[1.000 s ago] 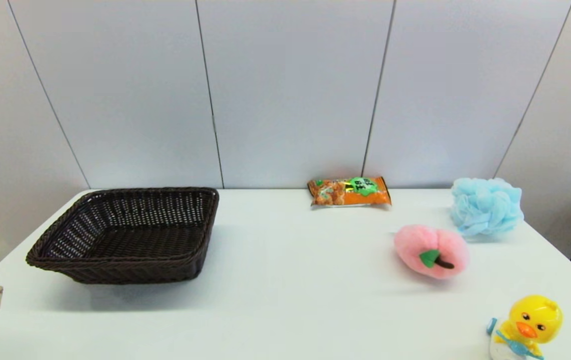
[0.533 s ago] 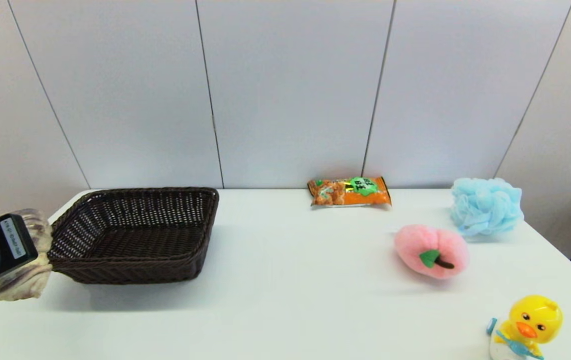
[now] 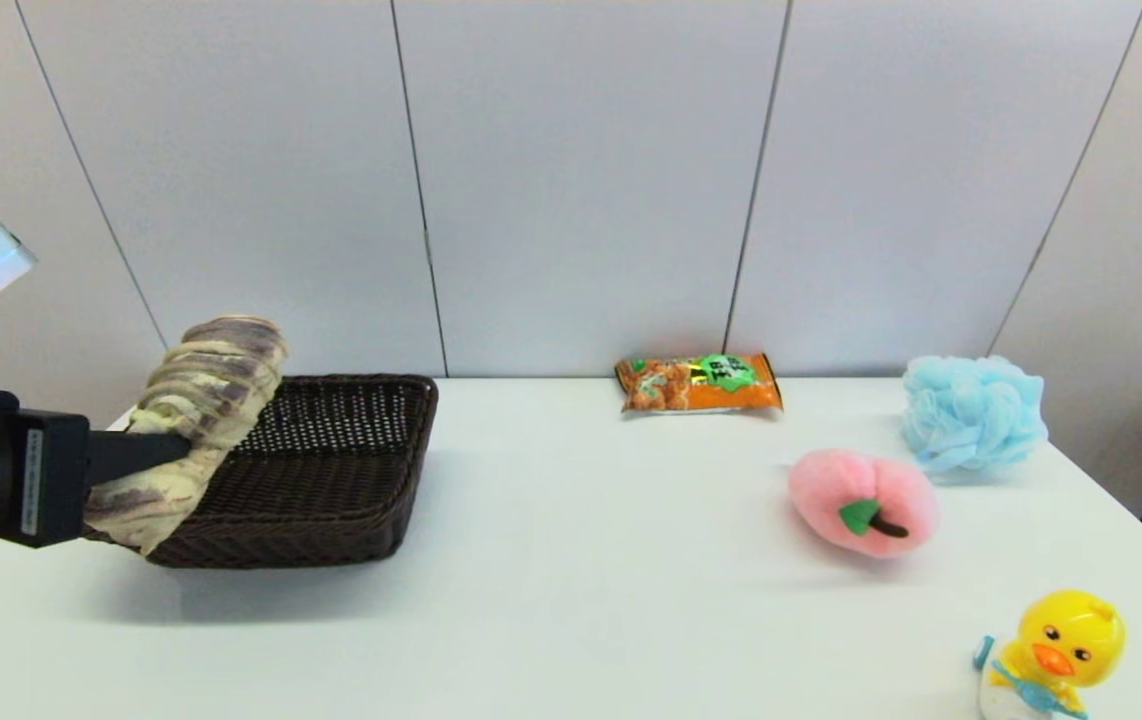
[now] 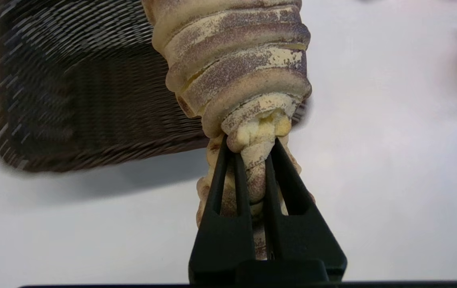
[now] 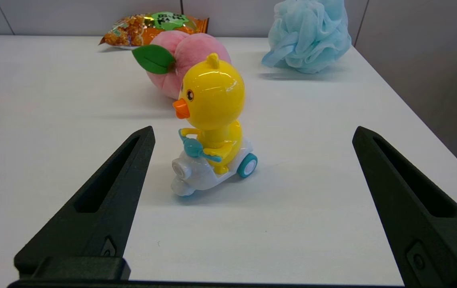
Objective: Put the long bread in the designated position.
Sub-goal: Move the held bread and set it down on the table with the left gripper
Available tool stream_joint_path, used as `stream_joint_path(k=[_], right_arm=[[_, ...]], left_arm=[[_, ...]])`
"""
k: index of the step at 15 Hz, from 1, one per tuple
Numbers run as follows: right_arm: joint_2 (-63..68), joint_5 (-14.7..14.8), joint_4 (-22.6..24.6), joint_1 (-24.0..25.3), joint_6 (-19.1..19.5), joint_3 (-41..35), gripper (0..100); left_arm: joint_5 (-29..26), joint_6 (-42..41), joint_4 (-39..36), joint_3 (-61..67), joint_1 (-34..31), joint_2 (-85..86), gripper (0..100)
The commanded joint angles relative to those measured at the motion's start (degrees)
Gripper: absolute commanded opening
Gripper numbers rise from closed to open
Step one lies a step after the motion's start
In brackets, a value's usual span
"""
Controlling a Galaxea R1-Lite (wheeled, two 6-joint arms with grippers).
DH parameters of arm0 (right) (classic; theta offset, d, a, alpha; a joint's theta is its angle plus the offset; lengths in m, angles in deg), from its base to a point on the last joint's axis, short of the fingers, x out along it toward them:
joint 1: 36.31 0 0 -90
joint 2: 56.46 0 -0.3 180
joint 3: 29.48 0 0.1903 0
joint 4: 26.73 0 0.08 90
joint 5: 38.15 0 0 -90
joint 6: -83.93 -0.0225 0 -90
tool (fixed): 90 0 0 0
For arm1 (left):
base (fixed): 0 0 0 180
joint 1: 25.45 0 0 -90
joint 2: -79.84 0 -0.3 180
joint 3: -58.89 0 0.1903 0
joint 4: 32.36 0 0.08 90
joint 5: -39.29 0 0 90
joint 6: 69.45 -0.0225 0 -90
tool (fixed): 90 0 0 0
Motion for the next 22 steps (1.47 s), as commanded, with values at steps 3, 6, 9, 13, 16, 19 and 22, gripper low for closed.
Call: stream_joint_path(k=[3,6,9,13,16,19,22], right_arm=[[0.0,0.0,0.0,0.0,0.0,0.0,100],[0.0,0.0,0.0,0.0,0.0,0.0,100],[0.0,0.0,0.0,0.0,0.0,0.0,100],[0.0,0.0,0.0,-0.1,0.0,0.0,100],[0.0,0.0,0.0,-0.1,0.0,0.0,100],[0.0,0.0,0.0,0.0,0.0,0.0,100],[0.0,0.0,0.0,0.0,0.0,0.0,100]], left_arm=[[-16.4,-21.2,1.9,6.5,0.0,7.2,0],[-17.1,-26.8,5.6,12.2,0.1,8.9,0],[-17.0,-27.0,6.2,16.9,0.0,9.1,0],[-16.6,-26.4,7.7,20.7,-0.5,8.8,0],[-16.6,-25.2,7.7,22.0,-3.1,6.7,0],[-16.6,-22.0,7.5,21.9,-5.8,3.9,0],[-16.5,-17.6,7.2,21.7,-7.8,1.4,0]])
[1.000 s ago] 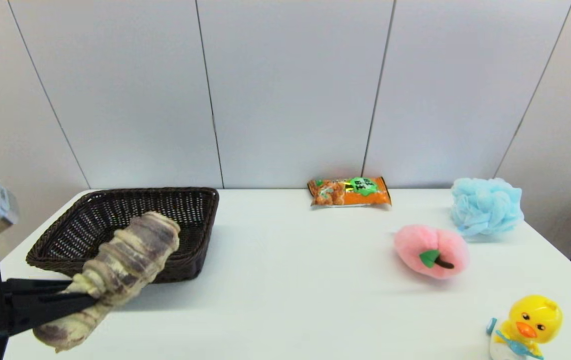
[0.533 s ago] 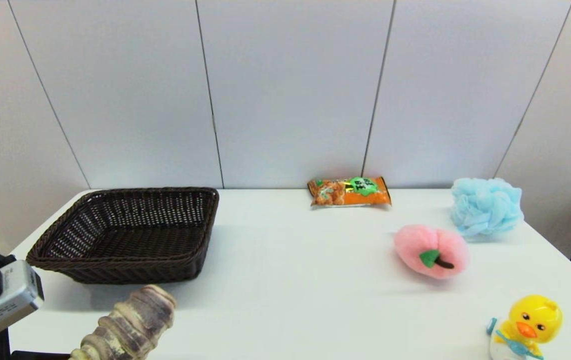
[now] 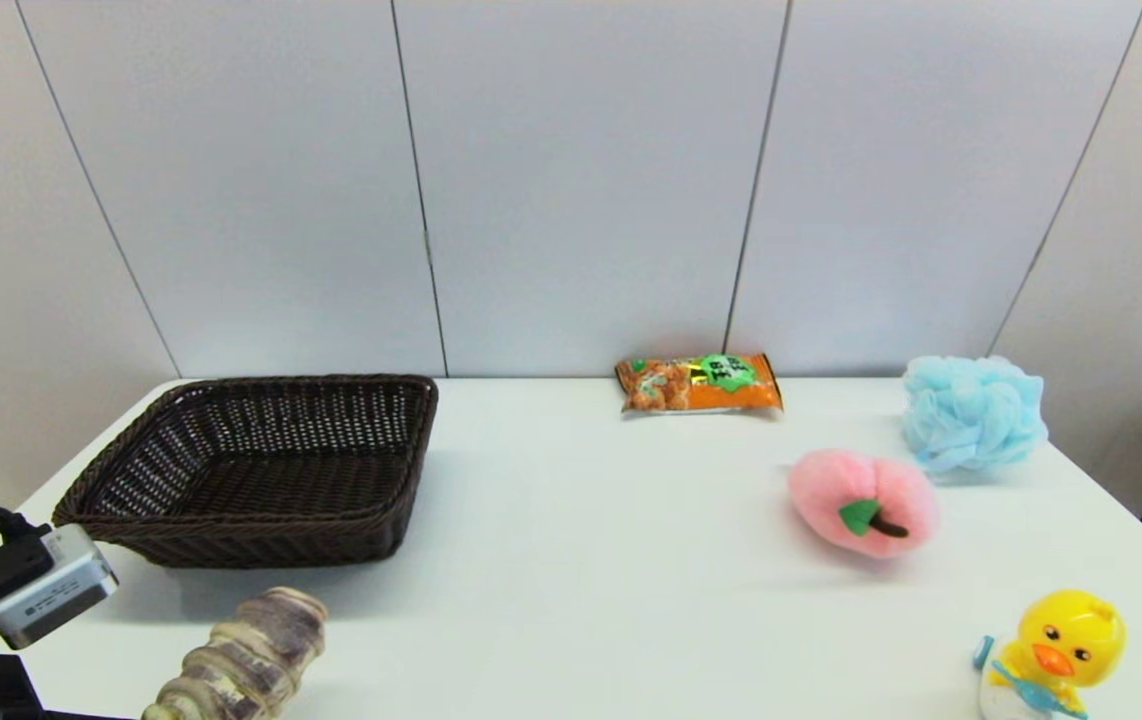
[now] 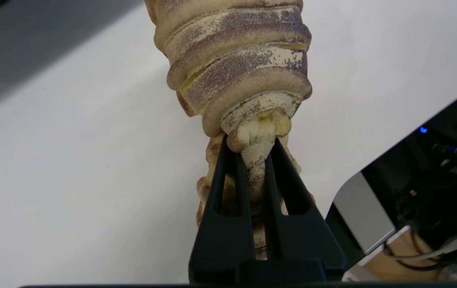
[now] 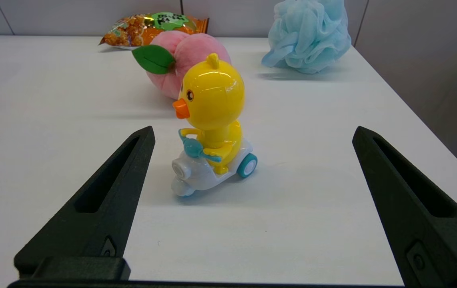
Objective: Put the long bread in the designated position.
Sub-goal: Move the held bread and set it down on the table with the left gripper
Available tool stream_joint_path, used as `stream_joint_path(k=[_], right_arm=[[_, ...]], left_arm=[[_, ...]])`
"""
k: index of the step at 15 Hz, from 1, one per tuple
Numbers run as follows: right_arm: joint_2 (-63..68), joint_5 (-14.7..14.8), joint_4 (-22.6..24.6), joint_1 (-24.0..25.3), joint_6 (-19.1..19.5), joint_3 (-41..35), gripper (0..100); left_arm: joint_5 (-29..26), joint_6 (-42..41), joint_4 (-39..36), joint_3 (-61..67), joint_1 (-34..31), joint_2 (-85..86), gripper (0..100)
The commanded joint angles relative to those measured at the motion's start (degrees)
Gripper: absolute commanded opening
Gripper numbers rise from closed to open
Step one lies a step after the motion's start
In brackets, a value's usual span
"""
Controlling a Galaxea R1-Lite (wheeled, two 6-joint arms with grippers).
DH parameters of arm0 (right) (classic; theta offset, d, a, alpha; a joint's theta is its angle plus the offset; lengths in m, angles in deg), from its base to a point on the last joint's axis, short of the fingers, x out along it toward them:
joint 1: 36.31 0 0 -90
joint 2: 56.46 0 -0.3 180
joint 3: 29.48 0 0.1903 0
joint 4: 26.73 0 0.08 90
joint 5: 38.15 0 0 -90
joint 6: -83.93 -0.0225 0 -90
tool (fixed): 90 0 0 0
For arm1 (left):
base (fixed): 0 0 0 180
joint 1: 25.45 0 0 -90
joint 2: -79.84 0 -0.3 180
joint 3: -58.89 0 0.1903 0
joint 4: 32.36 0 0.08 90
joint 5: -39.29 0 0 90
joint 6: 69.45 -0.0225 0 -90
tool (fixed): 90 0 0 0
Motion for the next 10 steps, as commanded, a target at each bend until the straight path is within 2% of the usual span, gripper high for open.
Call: stream_joint_path(k=[1,10], right_arm=[[0.0,0.0,0.0,0.0,0.0,0.0,100],[0.0,0.0,0.0,0.0,0.0,0.0,100]], left_arm=[[0.1,3.8,-0.2,-0.2,-2.9,-4.5,0],[0.1,4.1,-5.0,-0.6,-5.2,-9.9,0]])
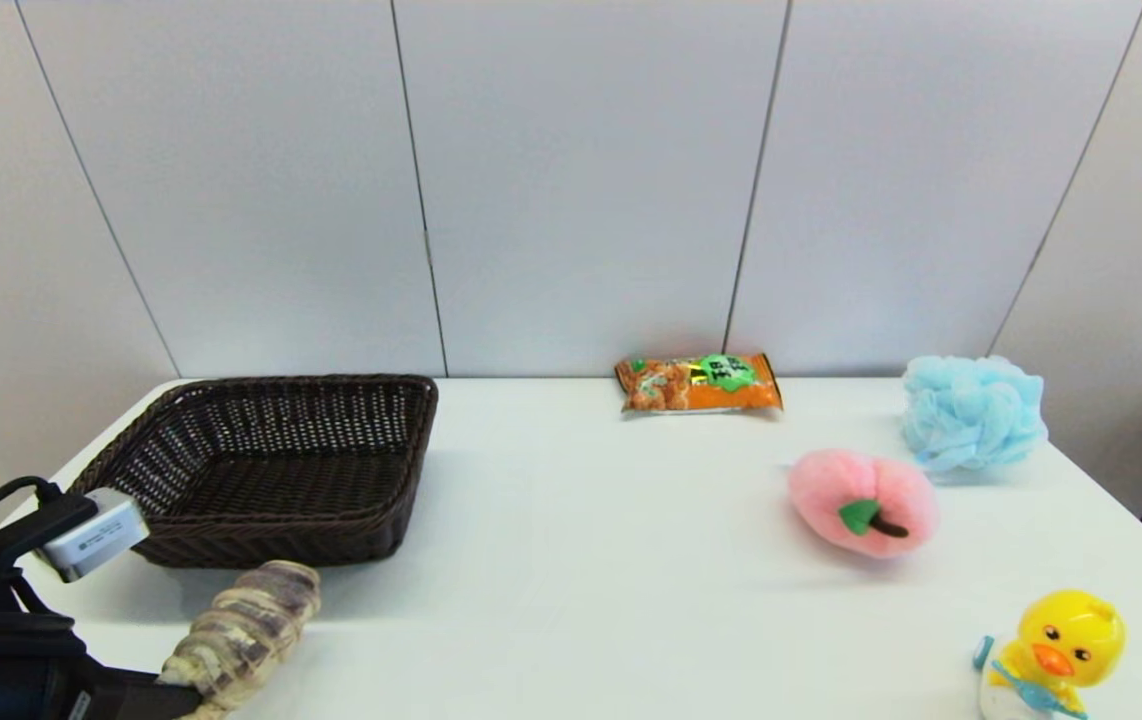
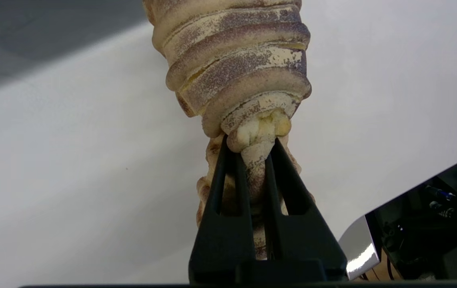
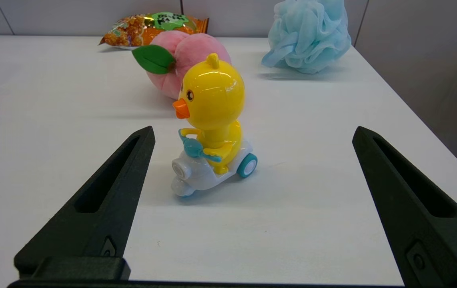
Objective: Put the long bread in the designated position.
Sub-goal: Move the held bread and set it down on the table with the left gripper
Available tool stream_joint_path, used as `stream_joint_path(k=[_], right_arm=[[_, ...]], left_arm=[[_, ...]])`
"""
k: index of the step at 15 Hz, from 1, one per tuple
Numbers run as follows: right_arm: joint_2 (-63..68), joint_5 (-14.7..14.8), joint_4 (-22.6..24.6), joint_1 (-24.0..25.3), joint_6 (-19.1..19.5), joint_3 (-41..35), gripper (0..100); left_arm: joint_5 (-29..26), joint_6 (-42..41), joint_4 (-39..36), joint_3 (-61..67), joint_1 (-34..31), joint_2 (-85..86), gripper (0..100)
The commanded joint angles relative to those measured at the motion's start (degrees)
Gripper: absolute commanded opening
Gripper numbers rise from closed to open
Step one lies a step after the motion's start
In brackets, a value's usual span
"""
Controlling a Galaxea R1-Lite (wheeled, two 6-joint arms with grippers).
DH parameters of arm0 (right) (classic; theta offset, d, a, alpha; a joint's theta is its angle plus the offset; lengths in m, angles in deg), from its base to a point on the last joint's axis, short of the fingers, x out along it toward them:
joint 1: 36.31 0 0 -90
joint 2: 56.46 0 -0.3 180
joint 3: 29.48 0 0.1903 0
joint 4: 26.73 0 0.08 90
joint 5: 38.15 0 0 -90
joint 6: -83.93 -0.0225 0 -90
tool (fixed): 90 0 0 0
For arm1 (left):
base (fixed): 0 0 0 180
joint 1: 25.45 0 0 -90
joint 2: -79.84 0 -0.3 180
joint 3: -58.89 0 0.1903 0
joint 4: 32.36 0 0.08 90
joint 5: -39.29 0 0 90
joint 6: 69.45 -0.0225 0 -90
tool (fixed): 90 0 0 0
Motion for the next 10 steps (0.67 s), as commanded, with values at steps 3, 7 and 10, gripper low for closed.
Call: stream_joint_path(k=[3,7,10], right_arm=[[0.0,0.0,0.0,0.0,0.0,0.0,100],[0.0,0.0,0.0,0.0,0.0,0.0,100],[0.0,0.0,0.0,0.0,0.0,0.0,100]], left_arm=[[-0.1,-0.1,-1.3,0.0,-0.1,-2.3,0],[-0.1,0.3,-2.6,0.1,-0.2,-2.4,0],[-0.1,0.3,-3.3,-0.1,-0.2,-3.2,0]])
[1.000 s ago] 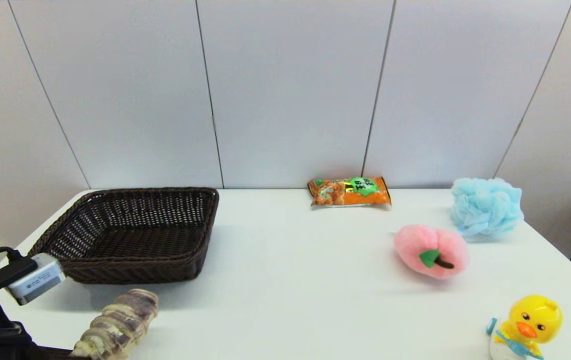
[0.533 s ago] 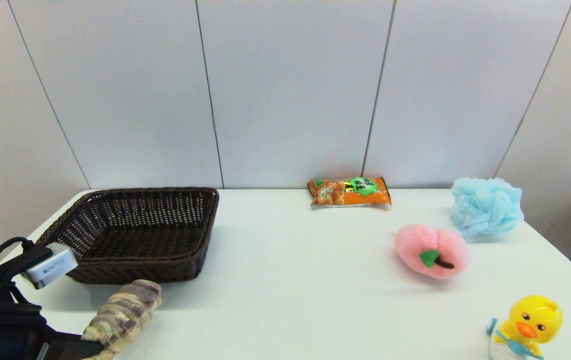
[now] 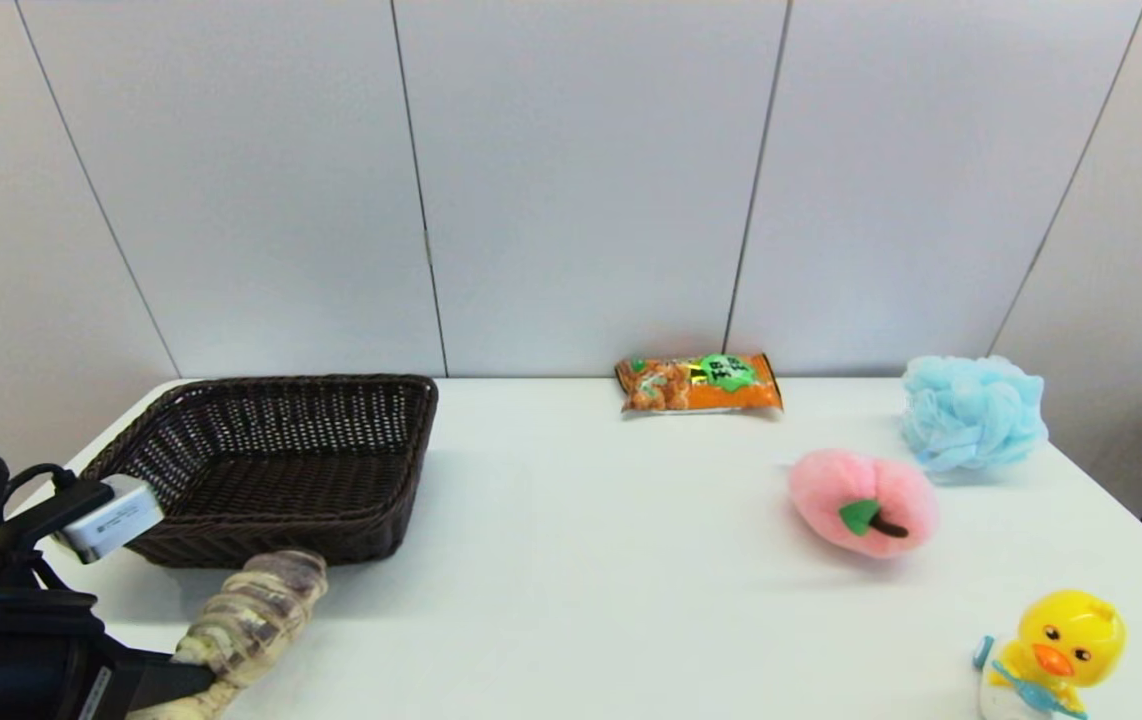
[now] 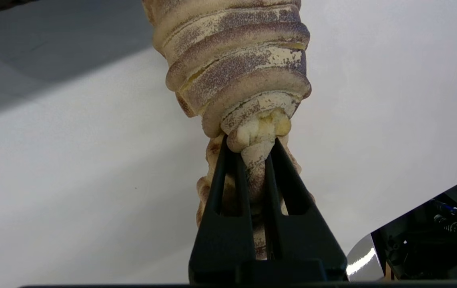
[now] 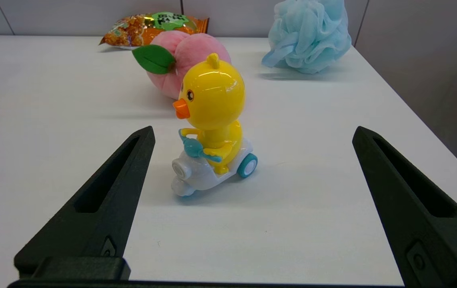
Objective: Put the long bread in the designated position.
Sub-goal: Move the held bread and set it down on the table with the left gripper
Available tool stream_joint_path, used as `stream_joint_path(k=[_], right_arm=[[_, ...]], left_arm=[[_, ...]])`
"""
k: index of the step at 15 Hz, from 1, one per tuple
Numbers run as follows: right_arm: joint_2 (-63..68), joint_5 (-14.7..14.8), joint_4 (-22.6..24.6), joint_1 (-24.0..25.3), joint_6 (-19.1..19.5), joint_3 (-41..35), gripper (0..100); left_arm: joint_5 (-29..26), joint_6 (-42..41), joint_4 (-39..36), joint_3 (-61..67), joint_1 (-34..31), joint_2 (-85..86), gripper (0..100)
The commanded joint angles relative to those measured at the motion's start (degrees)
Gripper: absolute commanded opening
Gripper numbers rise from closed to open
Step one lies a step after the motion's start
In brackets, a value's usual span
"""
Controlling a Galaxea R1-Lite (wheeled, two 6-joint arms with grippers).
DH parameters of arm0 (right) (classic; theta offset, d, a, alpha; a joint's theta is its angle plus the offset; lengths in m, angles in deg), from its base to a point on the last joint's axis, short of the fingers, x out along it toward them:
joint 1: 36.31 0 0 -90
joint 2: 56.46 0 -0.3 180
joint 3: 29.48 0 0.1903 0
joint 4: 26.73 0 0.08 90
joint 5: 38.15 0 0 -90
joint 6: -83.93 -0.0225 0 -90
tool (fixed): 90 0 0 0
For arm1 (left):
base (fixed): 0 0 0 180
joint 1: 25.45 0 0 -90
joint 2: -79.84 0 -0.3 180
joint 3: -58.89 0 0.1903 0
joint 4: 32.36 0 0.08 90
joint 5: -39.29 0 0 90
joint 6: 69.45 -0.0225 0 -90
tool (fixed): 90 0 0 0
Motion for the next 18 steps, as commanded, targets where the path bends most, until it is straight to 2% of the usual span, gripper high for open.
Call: stream_joint_path(k=[1,15,16,18], right_arm=[[0.0,0.0,0.0,0.0,0.0,0.0,100],[0.0,0.0,0.0,0.0,0.0,0.0,100],[0.0,0.0,0.0,0.0,0.0,0.0,100],[0.0,0.0,0.0,-0.1,0.0,0.0,100]], left_arm=[[-0.1,-0.1,-0.4,-0.2,0.0,-1.3,0],[0.0,-0.1,-1.2,-1.6,-0.1,-2.2,0],[0.0,-0.1,-1.2,-1.4,-0.4,-1.9,100],[0.0,-0.1,-1.1,-1.4,-0.5,-1.8,100]])
